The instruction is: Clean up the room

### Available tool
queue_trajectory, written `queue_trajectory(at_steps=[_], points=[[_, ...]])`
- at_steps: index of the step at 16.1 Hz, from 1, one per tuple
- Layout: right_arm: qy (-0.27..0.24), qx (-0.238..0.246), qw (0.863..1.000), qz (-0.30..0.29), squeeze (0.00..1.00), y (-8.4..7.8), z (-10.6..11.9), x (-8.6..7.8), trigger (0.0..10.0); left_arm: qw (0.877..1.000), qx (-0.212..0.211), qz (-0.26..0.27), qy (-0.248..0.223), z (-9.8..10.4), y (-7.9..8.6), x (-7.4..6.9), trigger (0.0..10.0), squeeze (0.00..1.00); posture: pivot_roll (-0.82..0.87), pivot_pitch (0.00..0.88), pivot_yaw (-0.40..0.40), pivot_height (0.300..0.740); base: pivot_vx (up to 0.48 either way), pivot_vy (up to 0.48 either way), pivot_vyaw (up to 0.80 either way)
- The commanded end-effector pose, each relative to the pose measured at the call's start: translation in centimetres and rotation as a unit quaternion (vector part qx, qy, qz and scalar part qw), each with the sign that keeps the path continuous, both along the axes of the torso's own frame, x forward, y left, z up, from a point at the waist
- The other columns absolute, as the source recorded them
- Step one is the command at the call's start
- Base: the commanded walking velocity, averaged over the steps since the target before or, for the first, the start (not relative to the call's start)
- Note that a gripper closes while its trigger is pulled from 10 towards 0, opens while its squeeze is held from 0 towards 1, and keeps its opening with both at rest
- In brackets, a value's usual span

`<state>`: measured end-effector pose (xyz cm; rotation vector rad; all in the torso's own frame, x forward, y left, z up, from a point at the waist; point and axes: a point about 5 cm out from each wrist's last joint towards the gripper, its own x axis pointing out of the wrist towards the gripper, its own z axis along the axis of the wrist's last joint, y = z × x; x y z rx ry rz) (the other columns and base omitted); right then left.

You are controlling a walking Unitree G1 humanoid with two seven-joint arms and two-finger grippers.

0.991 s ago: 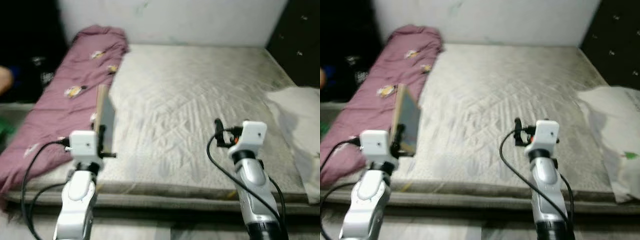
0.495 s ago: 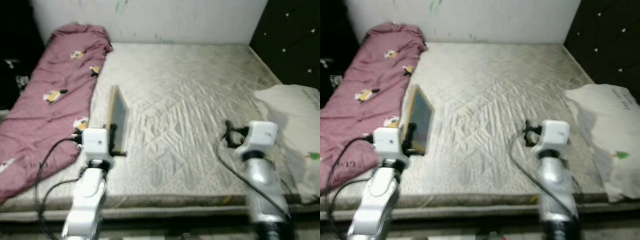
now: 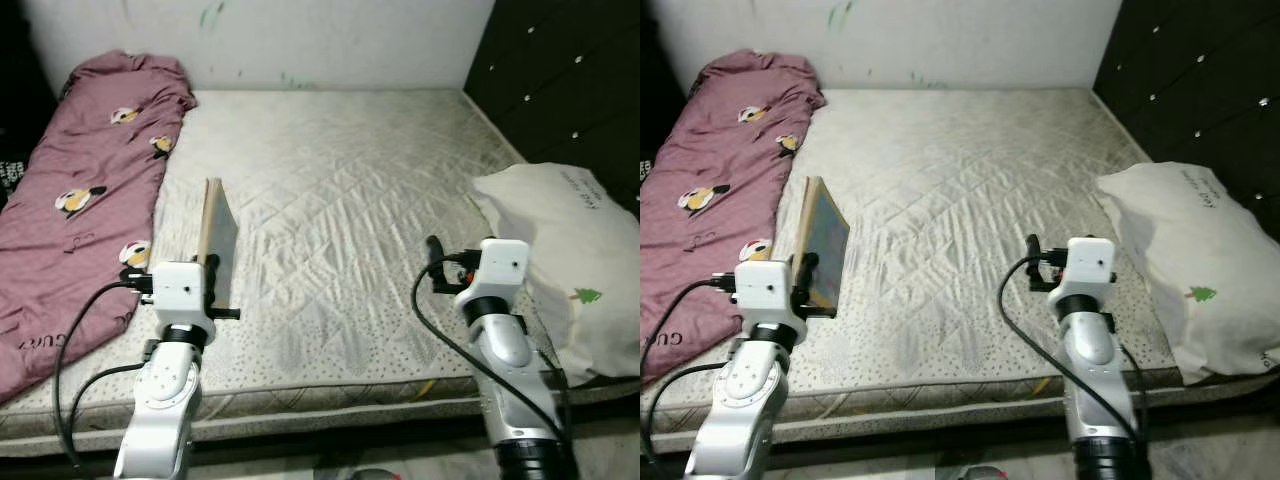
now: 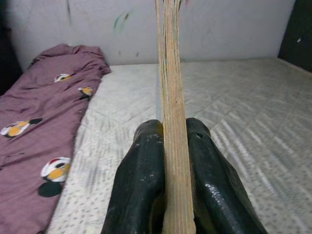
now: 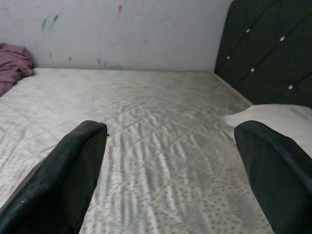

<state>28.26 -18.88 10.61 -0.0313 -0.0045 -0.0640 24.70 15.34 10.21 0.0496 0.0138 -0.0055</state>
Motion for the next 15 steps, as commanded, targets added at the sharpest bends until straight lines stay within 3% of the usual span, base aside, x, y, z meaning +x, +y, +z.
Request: queue_trajectory(at_steps=[1,10,15], points=[[-0.003,0.000,1.000,0.006,0.00,0.3,0.3,0.2,10.0,1.000,0.004,0.002,-0.025,1.1,0.3,0.3,10.0,0.00,-0.04,0.000,-0.020,0.740,0.000,-0.368,0.00],[-0.002,0.009,1.000,0.017,0.00,0.4,0.3,0.3,10.0,0.999,0.002,0.019,-0.027,1.2,0.5,0.3,10.0,0.00,-0.04,0.000,-0.020,0.740,0.000,-0.366,0.00],[0.037,0.039,0.995,0.083,0.00,1.7,-1.1,-1.4,10.0,0.998,0.004,0.053,-0.016,0.5,1.5,-0.8,10.0,0.00,-0.03,0.000,-0.021,0.740,0.000,-0.338,0.00]])
